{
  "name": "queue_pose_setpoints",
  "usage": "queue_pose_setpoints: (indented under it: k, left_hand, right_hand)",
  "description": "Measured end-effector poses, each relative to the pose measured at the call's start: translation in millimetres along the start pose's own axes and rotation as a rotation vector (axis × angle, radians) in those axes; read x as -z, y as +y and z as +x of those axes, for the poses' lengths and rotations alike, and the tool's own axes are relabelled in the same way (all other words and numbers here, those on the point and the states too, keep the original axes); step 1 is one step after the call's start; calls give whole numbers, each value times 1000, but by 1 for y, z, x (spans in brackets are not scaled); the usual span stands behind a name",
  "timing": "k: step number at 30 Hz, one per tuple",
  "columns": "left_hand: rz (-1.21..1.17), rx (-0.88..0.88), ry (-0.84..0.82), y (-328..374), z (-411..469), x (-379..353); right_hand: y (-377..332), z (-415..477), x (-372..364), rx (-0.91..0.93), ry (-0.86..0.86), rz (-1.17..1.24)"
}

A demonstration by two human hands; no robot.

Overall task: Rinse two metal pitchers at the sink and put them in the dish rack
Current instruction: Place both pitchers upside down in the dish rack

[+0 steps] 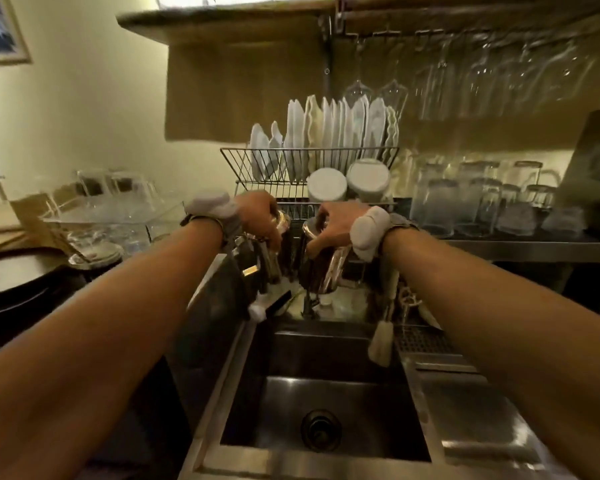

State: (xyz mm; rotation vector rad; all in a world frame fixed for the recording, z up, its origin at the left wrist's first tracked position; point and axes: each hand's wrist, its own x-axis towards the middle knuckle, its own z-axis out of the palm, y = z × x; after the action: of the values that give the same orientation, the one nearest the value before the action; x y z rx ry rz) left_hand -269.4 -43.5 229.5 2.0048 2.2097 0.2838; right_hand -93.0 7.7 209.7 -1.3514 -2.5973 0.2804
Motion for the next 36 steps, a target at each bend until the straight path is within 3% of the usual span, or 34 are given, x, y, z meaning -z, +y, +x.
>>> queue_pose_setpoints:
  k: [7,14,23,36]
  left_hand:
    - [85,-99,204,-19,22,107]
    - [102,-174,330,-54,54,128]
    - [88,-224,261,-94,86,97]
    - [65,-238,322,-108,109,60]
  right_hand:
    - [-49,44,84,52,211,-23]
    - [-78,97,107,35,446,-80]
    - [-94,140,68,-41,418,-133]
    - [-78,158,21,-139,418,-153]
